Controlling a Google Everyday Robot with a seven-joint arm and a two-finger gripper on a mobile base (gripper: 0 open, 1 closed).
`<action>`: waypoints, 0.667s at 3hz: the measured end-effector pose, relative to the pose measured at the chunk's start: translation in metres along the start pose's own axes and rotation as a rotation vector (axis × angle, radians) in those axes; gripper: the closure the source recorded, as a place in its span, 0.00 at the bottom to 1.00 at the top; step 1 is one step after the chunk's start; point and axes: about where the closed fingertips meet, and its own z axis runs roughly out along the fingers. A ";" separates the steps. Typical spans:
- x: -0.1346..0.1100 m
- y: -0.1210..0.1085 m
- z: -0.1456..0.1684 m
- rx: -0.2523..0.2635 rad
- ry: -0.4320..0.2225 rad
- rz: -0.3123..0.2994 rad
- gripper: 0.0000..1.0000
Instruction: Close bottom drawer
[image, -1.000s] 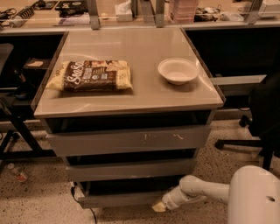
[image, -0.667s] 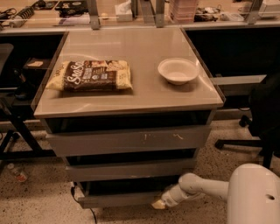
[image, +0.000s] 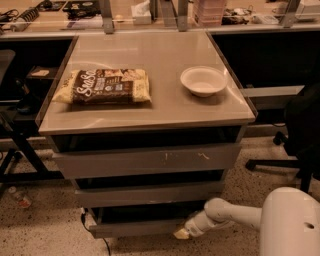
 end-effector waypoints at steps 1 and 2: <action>0.000 0.000 0.000 0.000 0.000 0.000 0.34; 0.000 0.000 0.000 0.000 0.000 0.000 0.12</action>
Offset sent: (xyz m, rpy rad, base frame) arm 0.0000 0.0000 0.0000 0.0000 0.0000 0.0000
